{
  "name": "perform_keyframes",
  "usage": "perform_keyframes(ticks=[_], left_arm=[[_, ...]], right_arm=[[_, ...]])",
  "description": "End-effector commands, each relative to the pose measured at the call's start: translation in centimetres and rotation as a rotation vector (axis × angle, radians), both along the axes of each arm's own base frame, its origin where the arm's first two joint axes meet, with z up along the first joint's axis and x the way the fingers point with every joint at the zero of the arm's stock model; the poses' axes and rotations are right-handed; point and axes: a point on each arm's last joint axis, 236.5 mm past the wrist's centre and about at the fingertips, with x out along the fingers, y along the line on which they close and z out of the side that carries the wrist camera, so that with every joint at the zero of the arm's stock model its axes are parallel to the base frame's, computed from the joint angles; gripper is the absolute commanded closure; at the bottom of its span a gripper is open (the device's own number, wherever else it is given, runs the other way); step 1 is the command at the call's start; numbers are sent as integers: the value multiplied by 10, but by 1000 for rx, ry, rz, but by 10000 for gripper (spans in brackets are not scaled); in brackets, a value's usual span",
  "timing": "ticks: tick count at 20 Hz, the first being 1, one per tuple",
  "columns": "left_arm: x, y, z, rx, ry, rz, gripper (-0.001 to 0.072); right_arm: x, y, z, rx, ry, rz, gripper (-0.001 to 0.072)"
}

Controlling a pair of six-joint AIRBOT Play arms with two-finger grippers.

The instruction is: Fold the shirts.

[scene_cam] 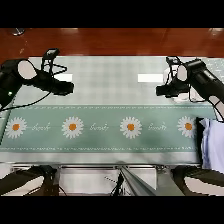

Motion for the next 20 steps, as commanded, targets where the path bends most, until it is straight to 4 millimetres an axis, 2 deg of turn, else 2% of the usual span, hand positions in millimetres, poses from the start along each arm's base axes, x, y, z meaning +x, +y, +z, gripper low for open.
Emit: perform_keyframes(ticks=[1,13,18,20], left_arm=[[0,0,0,1,1,0,684],[0,0,0,1,1,0,684],[2,0,0,-1,-9,3,685],[15,-1,3,-10,-59,14,684]], right_arm=[[0,0,0,0,0,0,686],[0,0,0,0,0,0,686],[27,9,7,32,-118,17,686],[34,10,10,38,-148,22,686]])
